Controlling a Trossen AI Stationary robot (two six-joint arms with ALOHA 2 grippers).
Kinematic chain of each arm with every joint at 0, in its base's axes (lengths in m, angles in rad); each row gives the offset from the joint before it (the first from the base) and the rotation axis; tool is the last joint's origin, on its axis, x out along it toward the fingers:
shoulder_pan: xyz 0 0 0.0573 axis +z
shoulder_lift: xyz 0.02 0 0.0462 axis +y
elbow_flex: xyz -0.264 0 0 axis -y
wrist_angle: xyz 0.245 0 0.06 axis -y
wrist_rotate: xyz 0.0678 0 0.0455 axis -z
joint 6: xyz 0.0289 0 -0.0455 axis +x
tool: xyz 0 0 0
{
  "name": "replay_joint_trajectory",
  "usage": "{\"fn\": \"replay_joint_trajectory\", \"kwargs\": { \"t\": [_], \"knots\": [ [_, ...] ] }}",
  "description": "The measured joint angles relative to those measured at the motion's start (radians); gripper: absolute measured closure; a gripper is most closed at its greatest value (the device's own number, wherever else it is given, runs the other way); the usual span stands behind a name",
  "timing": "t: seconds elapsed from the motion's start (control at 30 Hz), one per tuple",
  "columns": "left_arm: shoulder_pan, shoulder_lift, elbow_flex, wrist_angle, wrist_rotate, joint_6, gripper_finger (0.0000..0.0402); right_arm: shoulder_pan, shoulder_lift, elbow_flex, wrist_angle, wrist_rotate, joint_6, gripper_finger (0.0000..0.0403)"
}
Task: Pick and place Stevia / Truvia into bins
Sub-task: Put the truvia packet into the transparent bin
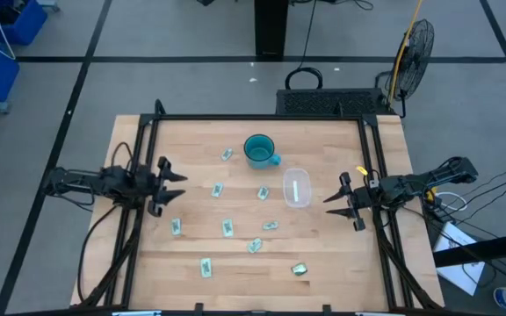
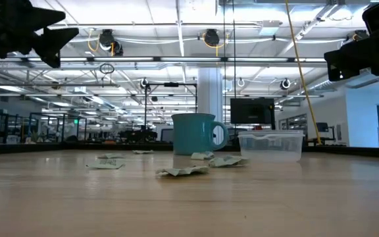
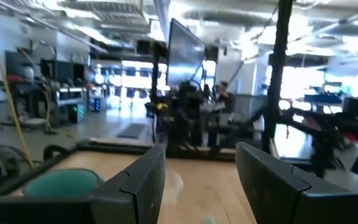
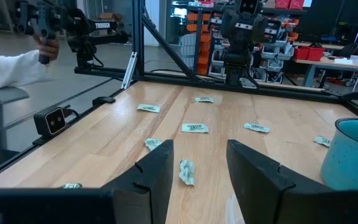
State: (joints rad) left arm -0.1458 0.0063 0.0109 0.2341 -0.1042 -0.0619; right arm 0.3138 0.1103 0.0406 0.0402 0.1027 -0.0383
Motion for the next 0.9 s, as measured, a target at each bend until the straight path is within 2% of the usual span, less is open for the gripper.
{"fn": "replay_joint_trajectory", "kwargs": {
  "t": [0.1, 0.3, 0.43, 0.6, 0.73, 0.9],
  "knots": [
    [0.0, 0.0, 0.0, 0.027, -0.041, 0.041, 0.0199, 0.0, 0.0, 0.0, 0.0, 0.0, 0.0, 0.0261],
    [0.0, 0.0, 0.0, 0.065, -0.27, 0.091, 0.0199, 0.0, 0.0, 0.0, 0.0, 0.0, 0.0, 0.0261],
    [0.0, 0.0, 0.0, 0.023, -0.366, 0.088, 0.0199, 0.0, 0.0, 0.0, 0.0, 0.0, 0.0, 0.0261],
    [0.0, 0.0, 0.0, 0.025, -0.38, 0.085, 0.0199, 0.0, 0.0, 0.0, 0.0, 0.0, 0.0, 0.0261],
    [0.0, 0.0, 0.0, -0.005, -0.342, 0.081, 0.0199, 0.0, 0.0, 0.0, 0.016, 0.002, -0.112, 0.0261],
    [0.0, 0.0, 0.0, -0.11, -0.345, -0.011, 0.0199, 0.0, 0.001, 0.0, 0.142, 0.002, -0.163, 0.0261]
  ]
}}
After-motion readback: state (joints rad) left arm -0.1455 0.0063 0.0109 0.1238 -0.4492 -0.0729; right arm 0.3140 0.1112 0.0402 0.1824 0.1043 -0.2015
